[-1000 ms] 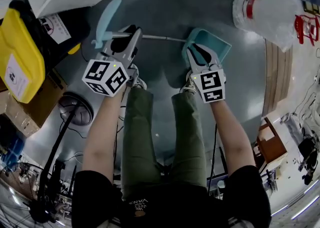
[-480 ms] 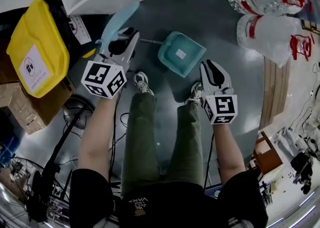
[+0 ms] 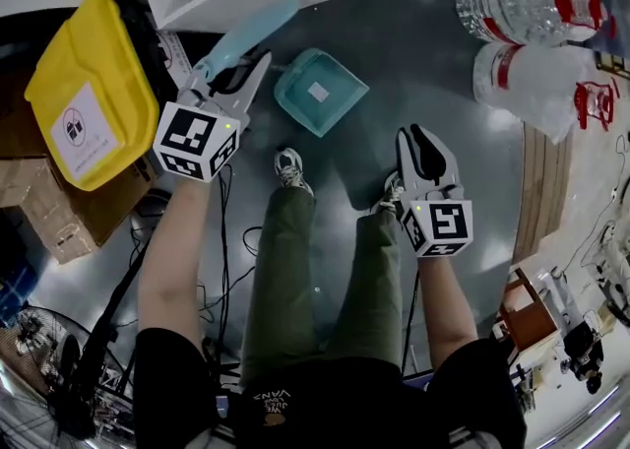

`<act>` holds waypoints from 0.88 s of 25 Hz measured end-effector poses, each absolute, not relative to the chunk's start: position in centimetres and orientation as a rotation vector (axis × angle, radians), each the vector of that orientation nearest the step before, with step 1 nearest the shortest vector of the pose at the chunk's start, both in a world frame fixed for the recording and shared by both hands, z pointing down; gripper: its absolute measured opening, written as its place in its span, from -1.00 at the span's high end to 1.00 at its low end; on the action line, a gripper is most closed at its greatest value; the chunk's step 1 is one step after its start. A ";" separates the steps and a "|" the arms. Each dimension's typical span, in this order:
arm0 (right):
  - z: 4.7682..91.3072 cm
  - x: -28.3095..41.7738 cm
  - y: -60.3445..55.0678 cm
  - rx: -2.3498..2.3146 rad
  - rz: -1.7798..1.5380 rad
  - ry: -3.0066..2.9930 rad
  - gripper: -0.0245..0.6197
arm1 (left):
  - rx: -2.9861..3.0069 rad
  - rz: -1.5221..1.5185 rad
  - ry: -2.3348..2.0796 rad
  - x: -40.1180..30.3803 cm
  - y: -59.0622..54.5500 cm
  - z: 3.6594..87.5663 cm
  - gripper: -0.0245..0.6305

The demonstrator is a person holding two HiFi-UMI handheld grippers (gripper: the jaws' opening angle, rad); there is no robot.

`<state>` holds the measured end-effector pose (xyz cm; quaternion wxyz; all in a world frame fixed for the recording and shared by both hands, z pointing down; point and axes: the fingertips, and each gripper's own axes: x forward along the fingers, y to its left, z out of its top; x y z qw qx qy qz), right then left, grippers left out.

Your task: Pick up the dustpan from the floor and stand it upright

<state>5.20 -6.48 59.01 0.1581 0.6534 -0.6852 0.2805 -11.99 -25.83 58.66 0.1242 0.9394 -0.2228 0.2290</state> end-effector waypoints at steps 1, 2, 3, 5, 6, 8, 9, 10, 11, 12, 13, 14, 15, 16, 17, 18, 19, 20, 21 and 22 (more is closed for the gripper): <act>59.1 5.0 -6.6 1.869 0.805 -1.961 0.69 | 2.759 0.687 -0.638 -12.1 -26.2 58.6 0.52; 59.2 4.7 -6.8 1.869 0.808 -1.962 0.69 | 2.782 0.710 -0.625 -12.2 -26.6 58.5 0.52; 59.3 4.4 -6.9 1.868 0.811 -1.963 0.69 | 2.805 0.736 -0.609 -12.4 -26.9 58.4 0.52; 59.5 3.8 -7.1 1.866 0.815 -1.965 0.69 | 2.852 0.792 -0.576 -12.6 -27.5 58.4 0.52; 59.6 3.6 -7.2 1.865 0.815 -1.967 0.70 | 2.872 0.818 -0.562 -12.8 -27.9 58.4 0.52; 59.5 3.2 -7.3 1.868 0.818 -1.970 0.69 | 2.904 0.861 -0.538 -12.9 -28.4 58.4 0.52; 59.5 3.1 -7.3 1.871 0.820 -1.970 0.70 | 2.920 0.880 -0.522 -12.9 -28.6 58.3 0.52; 59.6 3.0 -7.3 1.874 0.821 -1.969 0.70 | 2.939 0.900 -0.504 -12.9 -28.7 58.3 0.52; 59.6 2.9 -7.3 1.876 0.822 -1.967 0.69 | 2.961 0.922 -0.486 -12.9 -28.8 58.3 0.52; 59.6 2.8 -7.4 1.878 0.823 -1.963 0.69 | 2.985 0.944 -0.468 -12.9 -29.0 58.4 0.52; 59.7 2.7 -7.4 1.880 0.823 -1.961 0.70 | 3.011 0.965 -0.451 -13.0 -29.1 58.5 0.52; 59.7 2.6 -7.5 1.883 0.823 -1.960 0.70 | 3.037 0.985 -0.436 -13.0 -29.2 58.6 0.52; 59.8 2.5 -7.6 1.884 0.823 -1.961 0.70 | 3.061 1.004 -0.422 -13.0 -29.3 58.6 0.52; 59.8 2.4 -7.6 1.885 0.824 -1.963 0.69 | 3.080 1.017 -0.412 -13.1 -29.4 58.7 0.52; 59.8 2.4 -7.6 1.885 0.824 -1.965 0.69 | 3.093 1.023 -0.408 -13.1 -29.4 58.6 0.52; 59.8 2.4 -7.6 1.884 0.824 -1.966 0.70 | 3.103 1.021 -0.410 -13.2 -29.5 58.6 0.52; 59.9 2.4 -7.6 1.882 0.824 -1.967 0.70 | 3.112 1.017 -0.415 -13.2 -29.5 58.5 0.52; 59.9 2.3 -7.5 1.879 0.826 -1.967 0.70 | 3.122 1.014 -0.421 -13.3 -29.5 58.5 0.52; 59.9 2.3 -7.5 1.877 0.827 -1.968 0.69 | 3.131 1.015 -0.428 -13.3 -29.5 58.5 0.52; 59.8 2.2 -7.4 1.875 0.828 -1.969 0.70 | 3.138 1.019 -0.435 -13.3 -29.4 58.5 0.52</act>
